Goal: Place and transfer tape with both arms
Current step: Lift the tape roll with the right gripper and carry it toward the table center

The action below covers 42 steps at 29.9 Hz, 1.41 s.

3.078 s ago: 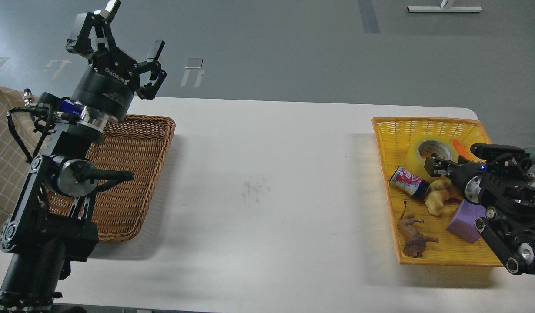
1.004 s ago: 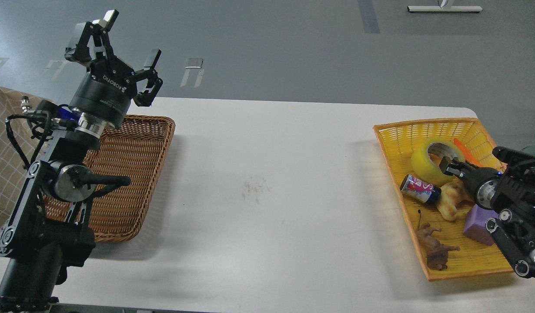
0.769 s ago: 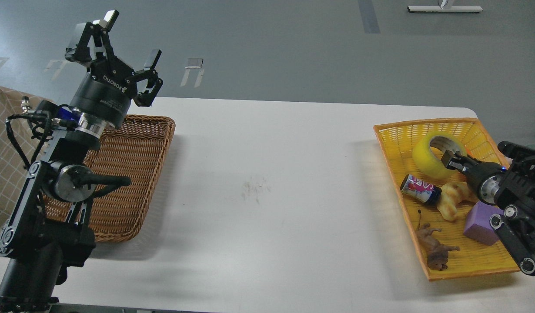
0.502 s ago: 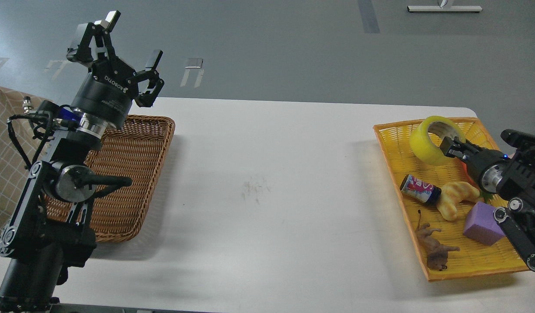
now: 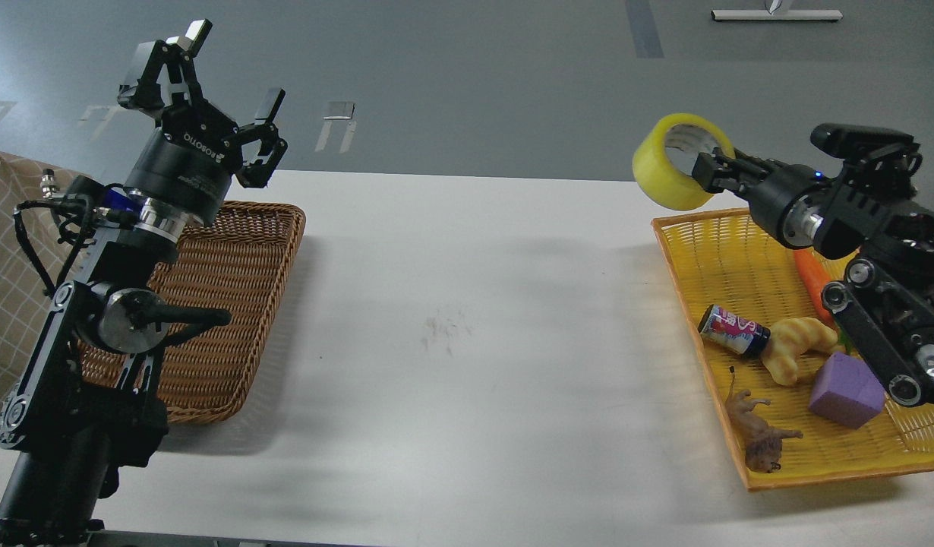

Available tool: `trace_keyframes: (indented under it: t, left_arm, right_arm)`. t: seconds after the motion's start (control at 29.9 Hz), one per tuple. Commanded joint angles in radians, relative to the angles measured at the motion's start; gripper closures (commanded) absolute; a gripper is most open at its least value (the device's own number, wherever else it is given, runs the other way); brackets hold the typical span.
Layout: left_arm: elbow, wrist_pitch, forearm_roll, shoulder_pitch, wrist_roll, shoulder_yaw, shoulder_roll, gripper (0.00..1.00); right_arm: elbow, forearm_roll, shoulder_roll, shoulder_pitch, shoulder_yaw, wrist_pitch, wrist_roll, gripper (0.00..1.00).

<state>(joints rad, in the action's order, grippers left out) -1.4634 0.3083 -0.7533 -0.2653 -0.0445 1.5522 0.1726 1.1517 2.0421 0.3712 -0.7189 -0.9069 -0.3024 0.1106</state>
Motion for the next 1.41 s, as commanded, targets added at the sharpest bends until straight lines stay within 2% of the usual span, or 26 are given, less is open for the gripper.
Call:
trace_keyframes:
  t: [0.0,0.1,0.2,0.4,0.54,0.64,0.94,1.14,1.24,1.27,1.37]
  left_arm:
    - [0.0,-0.001,0.0,0.0,0.0,0.002,-0.001,0.01]
    - [-0.002,-0.001,0.0,0.001,0.0,0.005,-0.001,0.01]
    - [0.0,-0.001,0.002,0.0,0.0,0.012,0.002,0.01]
    - [0.0,-0.001,0.002,0.0,0.005,0.034,0.007,0.01]
    - [0.0,0.0,0.002,0.002,0.005,0.034,0.007,0.01]
    - [0.0,0.0,0.003,0.0,0.003,0.037,0.008,0.01]
    - [0.0,-0.003,0.002,0.002,0.002,0.038,0.01,0.01]
    - [0.0,-0.003,0.003,0.002,0.002,0.038,0.018,0.01]
    - [0.001,-0.003,0.005,0.002,0.002,0.038,0.021,0.01]
    - [0.005,-0.003,0.009,0.002,0.002,0.038,0.022,0.01]
    - [0.02,-0.002,0.019,0.002,0.0,0.038,0.022,0.01]
  right_arm:
    - [-0.001,0.0,-0.057,-0.04,0.094,0.0,0.009,0.96]
    - [-0.001,0.001,-0.112,-0.042,0.143,-0.001,0.017,0.96]
    - [-0.001,0.0,-0.146,-0.037,0.235,0.0,0.06,0.96]
    - [-0.009,0.001,-0.202,-0.036,0.338,0.0,0.069,0.95]
    - [-0.021,0.003,-0.232,-0.028,0.339,0.0,0.073,0.95]
    - [-0.02,0.001,-0.25,-0.014,0.344,-0.001,0.103,0.95]
    - [-0.02,0.004,-0.252,0.058,0.355,0.0,0.121,0.94]
    - [-0.02,0.004,-0.253,0.073,0.35,0.0,0.123,0.9]
    - [-0.018,0.003,-0.273,0.072,0.347,0.0,0.123,0.82]
    - [-0.018,0.001,-0.279,0.073,0.344,0.008,0.123,0.72]
    - [-0.017,-0.003,-0.296,0.075,0.32,0.019,0.124,0.67]
